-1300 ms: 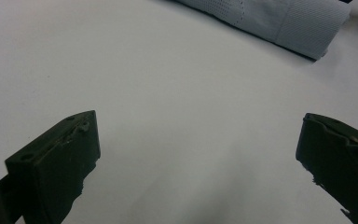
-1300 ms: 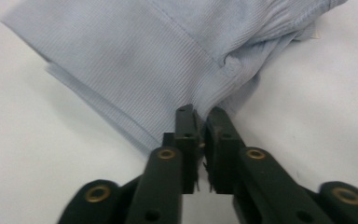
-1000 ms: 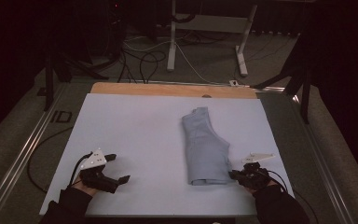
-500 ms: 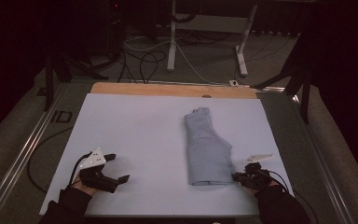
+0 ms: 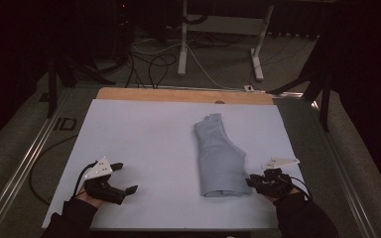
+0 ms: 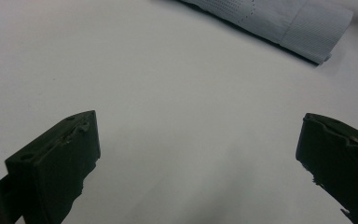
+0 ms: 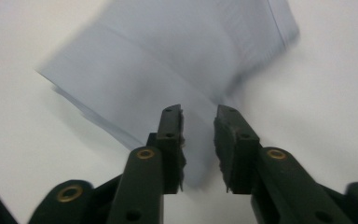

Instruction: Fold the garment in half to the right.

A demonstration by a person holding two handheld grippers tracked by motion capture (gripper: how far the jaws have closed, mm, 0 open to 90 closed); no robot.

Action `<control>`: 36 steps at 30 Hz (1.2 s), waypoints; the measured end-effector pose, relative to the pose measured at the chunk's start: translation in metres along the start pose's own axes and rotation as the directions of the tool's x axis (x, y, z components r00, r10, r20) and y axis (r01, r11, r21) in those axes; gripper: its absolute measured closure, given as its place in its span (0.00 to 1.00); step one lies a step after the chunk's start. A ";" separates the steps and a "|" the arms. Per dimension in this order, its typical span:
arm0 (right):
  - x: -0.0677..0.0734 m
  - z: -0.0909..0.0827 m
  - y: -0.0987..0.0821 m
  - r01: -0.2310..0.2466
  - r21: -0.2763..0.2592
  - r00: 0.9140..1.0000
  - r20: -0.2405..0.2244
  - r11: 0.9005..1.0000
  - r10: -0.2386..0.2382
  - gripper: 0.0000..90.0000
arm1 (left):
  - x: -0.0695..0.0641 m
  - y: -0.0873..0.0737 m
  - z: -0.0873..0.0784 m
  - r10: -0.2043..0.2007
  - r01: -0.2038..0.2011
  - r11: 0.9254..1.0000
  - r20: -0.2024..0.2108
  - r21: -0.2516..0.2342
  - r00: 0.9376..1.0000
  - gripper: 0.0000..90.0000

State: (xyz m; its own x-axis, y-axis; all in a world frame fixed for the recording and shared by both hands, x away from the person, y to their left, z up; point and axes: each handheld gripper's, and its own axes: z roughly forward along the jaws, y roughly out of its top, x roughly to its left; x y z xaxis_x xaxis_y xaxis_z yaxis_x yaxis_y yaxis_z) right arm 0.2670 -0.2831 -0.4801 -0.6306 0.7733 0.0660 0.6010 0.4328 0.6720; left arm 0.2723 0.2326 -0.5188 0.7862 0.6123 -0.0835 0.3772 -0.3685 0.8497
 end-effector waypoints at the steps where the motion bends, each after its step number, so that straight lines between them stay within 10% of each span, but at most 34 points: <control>1: 0.000 0.000 0.000 0.000 0.000 1.000 0.000 1.000 0.000 0.80 | 0.000 0.000 0.000 0.000 0.000 1.000 0.000 0.000 1.000 0.01; 9: 0.020 0.007 0.034 0.109 -0.039 0.991 -0.075 0.993 -0.111 1.00 | 0.001 0.000 -0.001 -0.001 0.001 1.000 0.000 -0.006 1.000 0.01; 22: 0.040 0.064 0.058 0.233 -0.042 0.944 -0.231 0.972 -0.236 1.00 | 0.002 -0.001 -0.001 0.000 0.000 1.000 0.003 -0.001 1.000 0.01; 36: 0.035 0.080 0.031 0.215 0.066 0.948 -0.254 0.974 -0.192 1.00 | 0.002 -0.001 -0.001 -0.003 0.003 1.000 0.001 -0.006 1.000 0.01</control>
State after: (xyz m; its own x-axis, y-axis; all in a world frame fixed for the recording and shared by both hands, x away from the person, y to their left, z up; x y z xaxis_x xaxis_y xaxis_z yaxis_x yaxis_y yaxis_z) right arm 0.3029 -0.2057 -0.5160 -0.8378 0.5325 0.1205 0.4823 0.6185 0.6204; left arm 0.2726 0.2354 -0.5194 0.7855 0.6128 -0.0864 0.3767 -0.3626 0.8524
